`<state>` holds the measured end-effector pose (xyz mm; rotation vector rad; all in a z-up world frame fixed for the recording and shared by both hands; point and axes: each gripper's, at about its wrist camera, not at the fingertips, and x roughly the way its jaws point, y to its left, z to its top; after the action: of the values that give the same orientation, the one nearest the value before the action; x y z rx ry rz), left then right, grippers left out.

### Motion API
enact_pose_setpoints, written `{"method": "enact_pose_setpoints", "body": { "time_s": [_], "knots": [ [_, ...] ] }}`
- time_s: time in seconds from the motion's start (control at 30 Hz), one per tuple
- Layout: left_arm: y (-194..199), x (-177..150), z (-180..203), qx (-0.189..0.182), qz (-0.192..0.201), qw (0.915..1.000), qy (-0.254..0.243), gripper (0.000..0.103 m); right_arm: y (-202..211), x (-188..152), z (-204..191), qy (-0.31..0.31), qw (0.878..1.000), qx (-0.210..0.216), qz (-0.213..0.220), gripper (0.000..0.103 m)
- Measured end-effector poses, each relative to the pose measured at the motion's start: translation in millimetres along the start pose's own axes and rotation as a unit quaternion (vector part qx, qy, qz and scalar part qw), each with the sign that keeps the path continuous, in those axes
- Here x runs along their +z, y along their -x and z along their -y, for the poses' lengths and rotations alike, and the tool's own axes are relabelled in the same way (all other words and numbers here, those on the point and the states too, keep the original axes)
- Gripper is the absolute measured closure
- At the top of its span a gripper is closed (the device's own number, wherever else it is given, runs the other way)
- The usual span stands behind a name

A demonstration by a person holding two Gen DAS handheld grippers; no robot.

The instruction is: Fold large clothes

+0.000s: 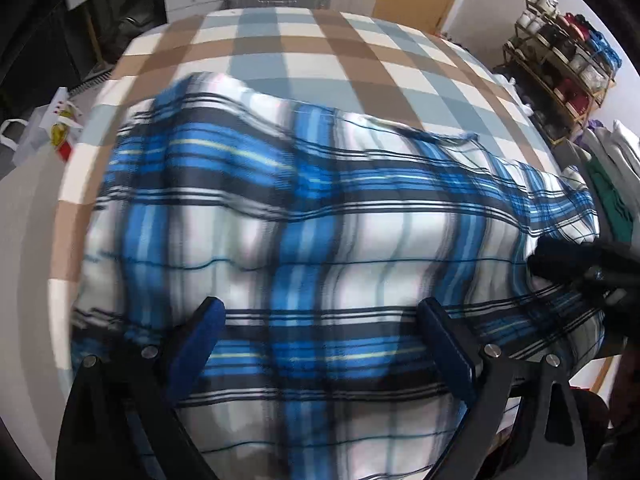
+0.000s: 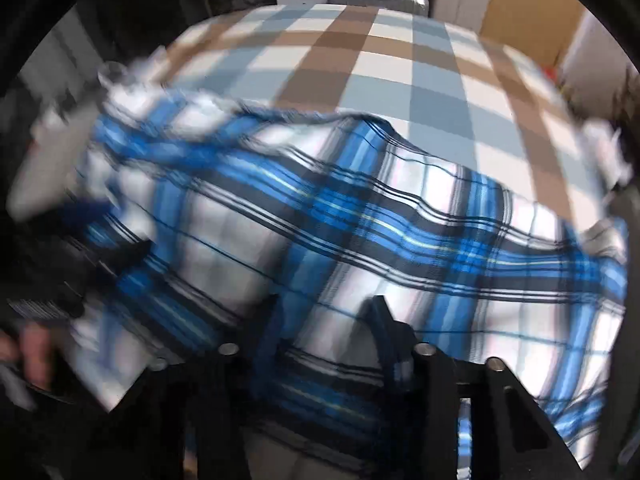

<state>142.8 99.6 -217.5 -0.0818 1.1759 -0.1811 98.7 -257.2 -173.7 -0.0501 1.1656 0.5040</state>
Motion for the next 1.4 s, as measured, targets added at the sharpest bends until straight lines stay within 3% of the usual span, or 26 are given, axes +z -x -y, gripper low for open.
{"method": "enact_pose_setpoints", "body": {
  "time_s": [0.1, 0.2, 0.3, 0.33, 0.4, 0.47, 0.53, 0.6, 0.67, 0.73, 0.83, 0.9, 0.97, 1.1, 1.23, 1.3, 1.33, 1.37, 1.4],
  "knots": [
    [-5, -1, -17, -0.03, -0.004, 0.9992, 0.025, 0.009, 3, 22, -21, 0.012, 1.0, 0.017, 0.018, 0.062],
    [-3, -2, -24, -0.047, 0.001, 0.9985, 0.028, 0.009, -29, 41, -42, 0.01, 0.999, 0.036, -0.005, 0.064],
    [-4, -3, -28, -0.046, 0.001, 0.998, 0.043, 0.009, -72, 48, -53, 0.018, 0.999, -0.003, -0.027, 0.067],
    [-4, -3, -30, -0.049, -0.001, 0.9976, 0.048, 0.009, -70, 51, -55, 0.029, 1.0, -0.008, -0.002, 0.067],
    [1, -4, -31, -0.055, -0.001, 0.997, 0.054, 0.009, -71, 54, -51, 0.023, 1.0, -0.003, -0.009, 0.069],
    [11, -6, -32, -0.065, 0.009, 0.9955, 0.069, 0.009, -60, 51, -40, -0.004, 1.0, 0.016, -0.011, 0.076],
    [27, -7, -28, -0.108, 0.036, 0.991, 0.07, 0.009, -33, 39, -28, -0.011, 0.999, 0.038, 0.012, 0.079],
    [44, -7, -8, -0.16, 0.057, 0.9846, 0.041, 0.009, -1, 19, -22, 0.009, 0.999, 0.019, 0.044, 0.078],
    [49, -9, 16, -0.182, 0.065, 0.9811, 0.011, 0.009, 26, -6, -14, 0.022, 0.998, -0.008, 0.065, 0.076],
    [38, -8, 42, -0.166, 0.047, 0.9848, -0.022, 0.009, 39, -28, -4, 0.018, 0.998, -0.01, 0.058, 0.077],
    [-5, -11, 72, -0.086, -0.014, 0.9939, -0.068, 0.009, 32, -52, 8, -0.001, 0.999, -0.032, 0.035, 0.079],
    [-18, -16, 76, -0.037, -0.011, 0.9955, -0.086, 0.009, 0, -63, 26, -0.04, 0.999, -0.03, 0.001, 0.081],
    [-21, -21, 83, 0.001, 0.005, 0.9939, -0.11, 0.009, -3, -71, 40, -0.066, 0.997, -0.007, 0.032, 0.081],
    [-12, -27, 77, -0.007, 0.004, 0.9953, -0.097, 0.009, -1, -64, 46, -0.097, 0.995, 0.008, 0.011, 0.081],
    [21, -27, 58, -0.097, 0.029, 0.9938, -0.046, 0.009, 37, -70, 25, -0.047, 0.997, 0.006, 0.058, 0.077],
    [20, -27, 61, -0.085, 0.029, 0.9947, -0.05, 0.008, 47, -76, 6, -0.006, 0.997, 0.009, 0.077, 0.077],
    [8, -27, 64, -0.067, 0.009, 0.9961, -0.055, 0.008, 44, -79, -1, 0.005, 0.997, 0.005, 0.074, 0.077],
    [-7, -29, 66, -0.039, -0.019, 0.9969, -0.065, 0.009, 37, -80, -7, 0.013, 0.998, 0.001, 0.064, 0.077],
    [-15, -33, 69, -0.014, -0.023, 0.9963, -0.082, 0.006, 19, -80, -11, 0.017, 0.999, -0.003, 0.038, 0.077]
  ]
}}
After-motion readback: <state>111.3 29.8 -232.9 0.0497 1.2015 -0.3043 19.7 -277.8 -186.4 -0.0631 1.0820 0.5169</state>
